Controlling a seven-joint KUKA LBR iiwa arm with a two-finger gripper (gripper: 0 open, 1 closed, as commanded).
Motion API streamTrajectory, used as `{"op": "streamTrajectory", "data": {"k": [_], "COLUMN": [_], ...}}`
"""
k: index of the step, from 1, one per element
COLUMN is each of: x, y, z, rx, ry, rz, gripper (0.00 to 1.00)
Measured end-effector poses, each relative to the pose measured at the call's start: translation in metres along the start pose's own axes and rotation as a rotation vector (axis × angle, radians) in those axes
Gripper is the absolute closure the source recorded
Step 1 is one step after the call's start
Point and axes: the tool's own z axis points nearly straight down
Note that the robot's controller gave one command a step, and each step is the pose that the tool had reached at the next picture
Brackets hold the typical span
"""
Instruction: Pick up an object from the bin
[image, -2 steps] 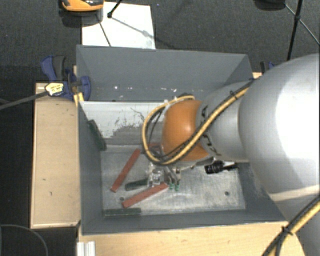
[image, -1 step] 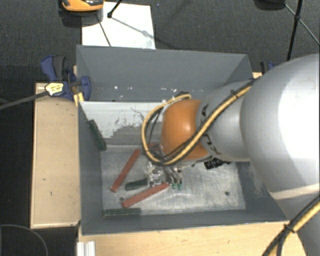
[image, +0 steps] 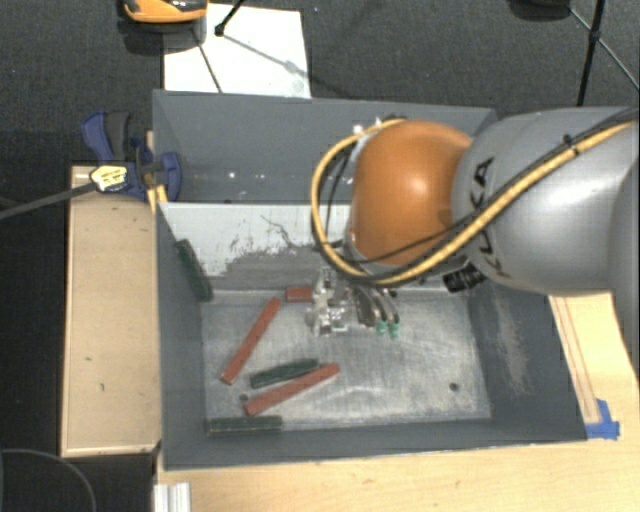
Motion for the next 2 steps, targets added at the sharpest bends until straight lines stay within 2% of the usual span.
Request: {"op": "streamTrajectory", "data": {"k": [1, 2], "x": [0.0003, 0.0003], "y": [-0.0001, -0.0002], "z": [0.0004, 0.0004], "rx": [0.001, 0.001], "ry": [0.001, 0.001], "rz": [-0.003, -0.004], "gripper": [0.0, 0.0]}}
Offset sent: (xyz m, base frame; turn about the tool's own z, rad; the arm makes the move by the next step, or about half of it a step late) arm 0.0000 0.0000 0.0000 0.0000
